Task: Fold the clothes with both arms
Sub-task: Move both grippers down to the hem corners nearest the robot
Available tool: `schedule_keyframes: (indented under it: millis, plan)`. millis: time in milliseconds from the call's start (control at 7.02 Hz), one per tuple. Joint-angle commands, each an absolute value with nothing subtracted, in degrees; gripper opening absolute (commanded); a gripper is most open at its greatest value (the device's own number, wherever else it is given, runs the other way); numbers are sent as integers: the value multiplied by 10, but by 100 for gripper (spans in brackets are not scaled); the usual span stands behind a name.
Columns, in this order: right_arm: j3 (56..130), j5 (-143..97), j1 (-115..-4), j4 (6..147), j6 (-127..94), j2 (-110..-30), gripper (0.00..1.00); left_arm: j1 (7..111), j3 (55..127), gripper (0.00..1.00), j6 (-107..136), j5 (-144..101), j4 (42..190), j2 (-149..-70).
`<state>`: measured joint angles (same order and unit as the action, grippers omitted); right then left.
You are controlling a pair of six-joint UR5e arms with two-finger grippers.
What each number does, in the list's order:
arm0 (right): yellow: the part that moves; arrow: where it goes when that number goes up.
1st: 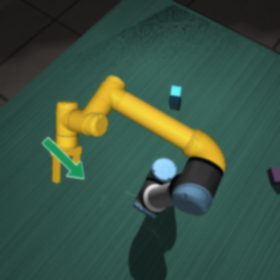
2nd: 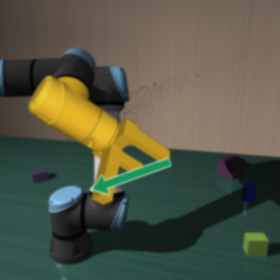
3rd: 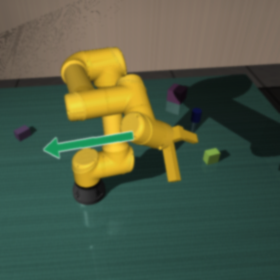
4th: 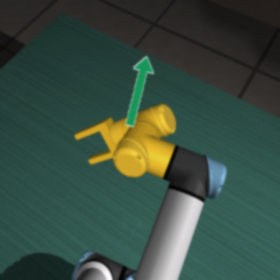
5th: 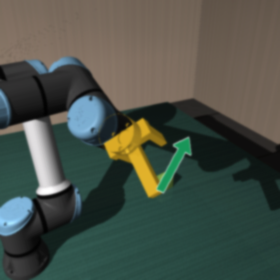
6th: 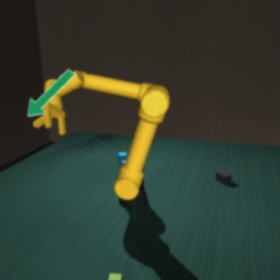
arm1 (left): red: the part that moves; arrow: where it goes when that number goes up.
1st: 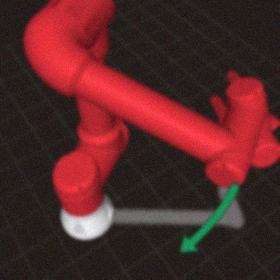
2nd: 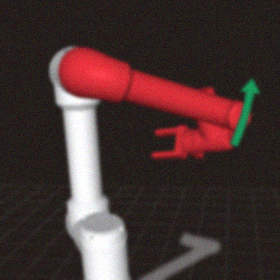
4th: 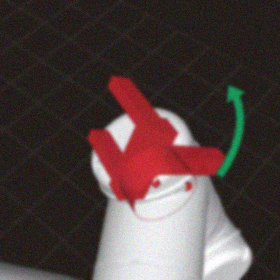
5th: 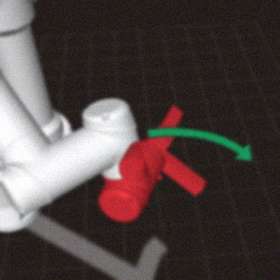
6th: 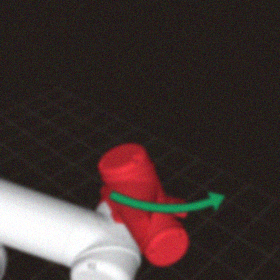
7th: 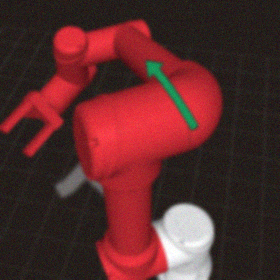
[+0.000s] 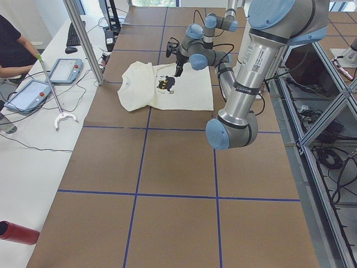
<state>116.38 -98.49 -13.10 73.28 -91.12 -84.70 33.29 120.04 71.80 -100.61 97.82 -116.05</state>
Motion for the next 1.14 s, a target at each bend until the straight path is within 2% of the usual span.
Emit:
schedule_keyframes:
  millis: [0, 428, 713, 998]
  plan:
    - [1182, -970, -132, 730, -933, -848, 0, 328, 1201, 100, 742, -1014, 978, -1149]
    - [1229, -952, -135, 729, -947, -846, 0, 225, 1211, 100, 924, -1050, 979, -1074]
    - [1230, -947, -137, 728, -947, -846, 0, 142, 1209, 100, 1011, -978, 979, -1030]
    - [1230, -947, -140, 726, -947, -843, 0, 123, 1173, 99, 1018, -963, 978, -1027]
